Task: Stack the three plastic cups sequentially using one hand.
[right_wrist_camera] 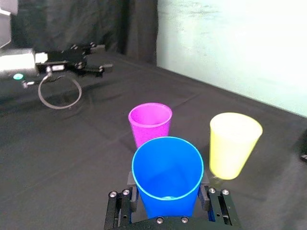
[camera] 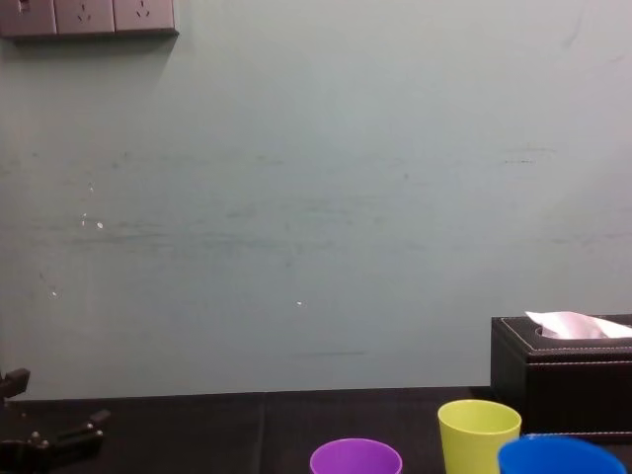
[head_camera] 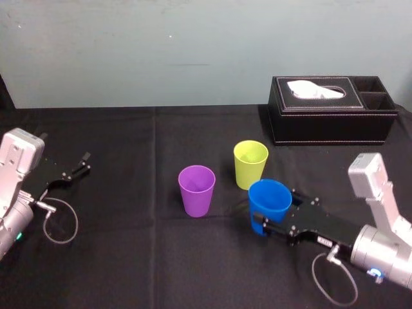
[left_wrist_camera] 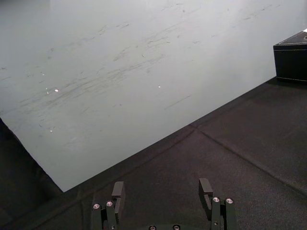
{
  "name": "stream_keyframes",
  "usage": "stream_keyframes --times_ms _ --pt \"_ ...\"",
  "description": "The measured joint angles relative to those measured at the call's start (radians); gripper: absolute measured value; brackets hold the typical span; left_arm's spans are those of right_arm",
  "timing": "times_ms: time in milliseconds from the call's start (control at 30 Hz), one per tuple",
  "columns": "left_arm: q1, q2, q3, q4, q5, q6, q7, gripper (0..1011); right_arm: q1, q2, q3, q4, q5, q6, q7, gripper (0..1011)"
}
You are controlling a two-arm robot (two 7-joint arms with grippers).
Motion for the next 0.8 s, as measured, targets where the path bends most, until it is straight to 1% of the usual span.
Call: stream_keyframes --times_ms 67,200,400,633,700,733,800 --pt "0.0 0.0 0.0 0.0 0.0 0.0 0.0 1011 0.006 0.005 0.012 -0.016 0.002 0.018 -0.009 729" --pt "0.0 0.0 0.0 0.0 0.0 0.0 0.0 1012 0.018 0.008 0.024 -0.032 0.001 0.036 -0.02 728" --pt "0.0 0.0 0.0 0.0 0.0 0.0 0.0 1011 0.061 -0.002 0.034 -0.041 -0.006 0.071 -0.04 728" --pt "0.0 0.0 0.0 0.0 0.0 0.0 0.0 1011 0.123 -0.026 0.03 -0.026 -0.012 0.108 -0.052 729" --pt "0.0 0.0 0.0 0.0 0.0 0.0 0.0 1011 0.145 -0.036 0.025 -0.016 -0.013 0.123 -0.055 729" --pt "0.0 0.0 0.0 0.0 0.0 0.0 0.0 1011 0.165 -0.044 0.022 -0.007 -0.013 0.134 -0.056 729" --pt "0.0 0.0 0.0 0.0 0.0 0.0 0.0 1011 0.181 -0.051 0.019 0.003 -0.012 0.144 -0.056 729"
